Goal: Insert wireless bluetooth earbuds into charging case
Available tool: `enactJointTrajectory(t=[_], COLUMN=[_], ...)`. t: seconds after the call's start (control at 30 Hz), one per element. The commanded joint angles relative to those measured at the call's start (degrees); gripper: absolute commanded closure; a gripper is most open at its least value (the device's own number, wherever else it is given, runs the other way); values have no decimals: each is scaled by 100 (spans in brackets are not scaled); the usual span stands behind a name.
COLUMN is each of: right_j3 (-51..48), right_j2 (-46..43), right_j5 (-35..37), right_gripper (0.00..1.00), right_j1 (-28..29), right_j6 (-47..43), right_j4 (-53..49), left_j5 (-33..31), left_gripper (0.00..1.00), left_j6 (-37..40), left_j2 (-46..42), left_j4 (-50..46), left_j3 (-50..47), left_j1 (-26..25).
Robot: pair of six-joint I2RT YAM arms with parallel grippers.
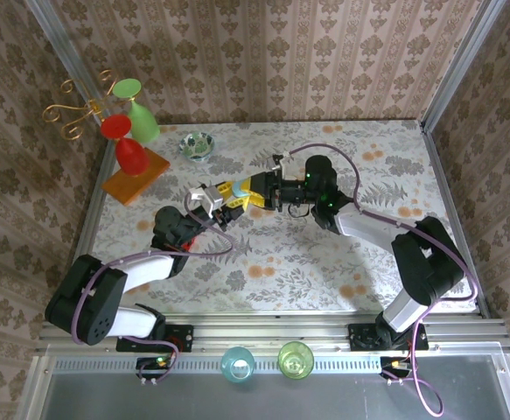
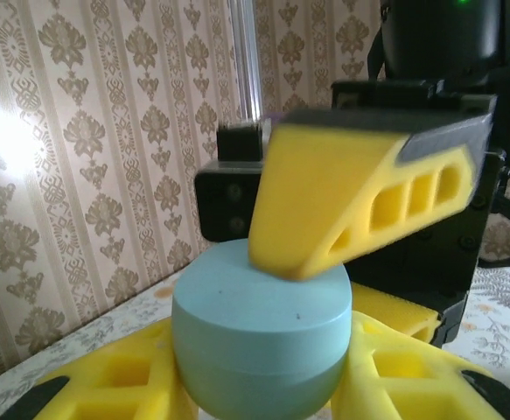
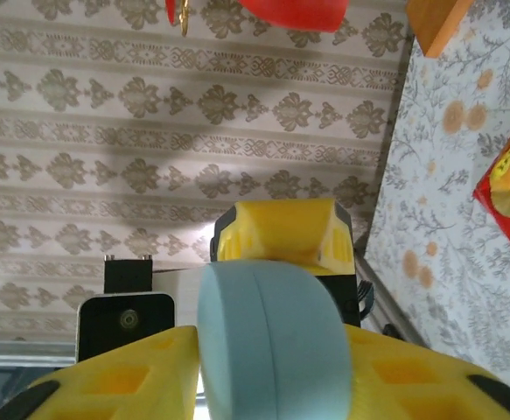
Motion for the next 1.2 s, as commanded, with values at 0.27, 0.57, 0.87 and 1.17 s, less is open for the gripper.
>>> enactJointTrajectory(t=[0.27,0.57,0.87,1.17], right_j3=[-62,49,165,200], right_j2=[-41,-270,-101,641], right_j5=[12,779,2041,2676], right_gripper=[83,83,81,79], right_j1=[-87,-492,-872,-948], right_j6=[-139,-1815,-3123,-3677], right_j4=[206,-1918,-3459,-3878], left_j5=[62,63,-181,-359], left_gripper=[38,6,0,0], left_j6=[104,895,1715,2029], left_j2=[-24,-566,-1502,-1876], left_j4=[60,-1546,-3579,-4547], left_j3=[-66,-208,-316,-331], left_j1=[-2,-1,-80,-252])
